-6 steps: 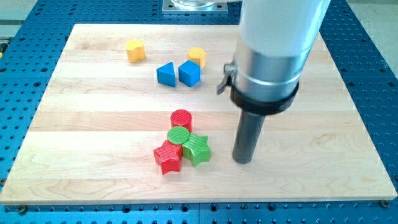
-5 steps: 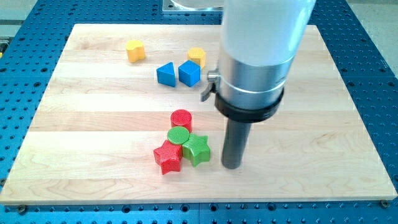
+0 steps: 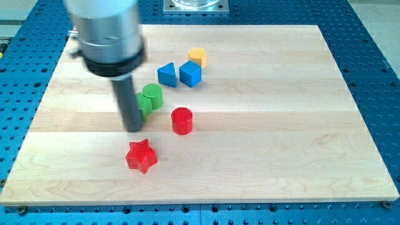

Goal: Place the green blocks left to the blue triangle

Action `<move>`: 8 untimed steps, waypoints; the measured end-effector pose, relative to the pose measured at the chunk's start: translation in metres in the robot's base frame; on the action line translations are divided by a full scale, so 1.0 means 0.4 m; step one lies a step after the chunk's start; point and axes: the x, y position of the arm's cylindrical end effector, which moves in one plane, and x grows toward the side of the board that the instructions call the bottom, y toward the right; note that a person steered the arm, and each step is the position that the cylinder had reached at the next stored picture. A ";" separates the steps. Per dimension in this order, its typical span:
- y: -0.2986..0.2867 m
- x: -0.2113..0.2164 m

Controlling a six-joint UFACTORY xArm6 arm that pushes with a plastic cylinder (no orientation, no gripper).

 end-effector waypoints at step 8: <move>0.055 -0.057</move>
